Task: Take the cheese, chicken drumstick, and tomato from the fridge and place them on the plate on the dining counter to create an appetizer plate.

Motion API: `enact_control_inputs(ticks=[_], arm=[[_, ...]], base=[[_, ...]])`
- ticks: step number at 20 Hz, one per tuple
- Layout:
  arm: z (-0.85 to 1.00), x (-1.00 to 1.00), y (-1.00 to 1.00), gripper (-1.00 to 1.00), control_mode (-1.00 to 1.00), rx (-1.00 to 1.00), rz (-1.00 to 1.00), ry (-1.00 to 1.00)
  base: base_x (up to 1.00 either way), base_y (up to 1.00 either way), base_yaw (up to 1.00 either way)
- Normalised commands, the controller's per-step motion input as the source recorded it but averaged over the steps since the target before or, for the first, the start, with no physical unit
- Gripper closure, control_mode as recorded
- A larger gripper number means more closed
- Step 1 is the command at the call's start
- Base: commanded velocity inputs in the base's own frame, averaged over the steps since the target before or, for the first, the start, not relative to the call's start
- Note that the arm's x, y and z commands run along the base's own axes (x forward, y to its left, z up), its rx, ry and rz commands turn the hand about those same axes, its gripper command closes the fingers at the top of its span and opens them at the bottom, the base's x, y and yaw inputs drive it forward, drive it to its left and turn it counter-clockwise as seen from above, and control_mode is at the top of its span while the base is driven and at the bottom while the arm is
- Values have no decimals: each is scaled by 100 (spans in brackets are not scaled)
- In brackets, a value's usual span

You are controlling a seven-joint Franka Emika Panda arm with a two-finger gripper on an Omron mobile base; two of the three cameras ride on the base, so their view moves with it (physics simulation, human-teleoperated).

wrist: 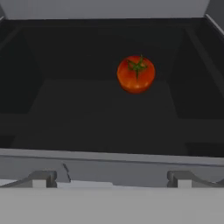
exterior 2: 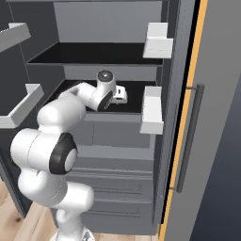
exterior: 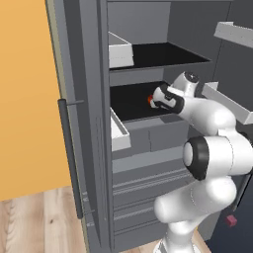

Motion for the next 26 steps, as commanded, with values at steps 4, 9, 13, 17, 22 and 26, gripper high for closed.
enact_control_inputs(ticks=[4,9,13,17,22,26], arm=[[-15,39,-20,-100,-100,0,0,0],[-10,47,-5,-100,-100,0,0,0],[0,46,0,-100,-100,0,0,0],[0,38,0,-100,-100,0,0,0],[-7,32,0,-100,-100,0,0,0],[-14,32,0,-100,-100,0,0,0]], base=[[0,0,0],[0,0,0],[0,0,0],[0,0,0],[0,0,0],[0,0,0]])
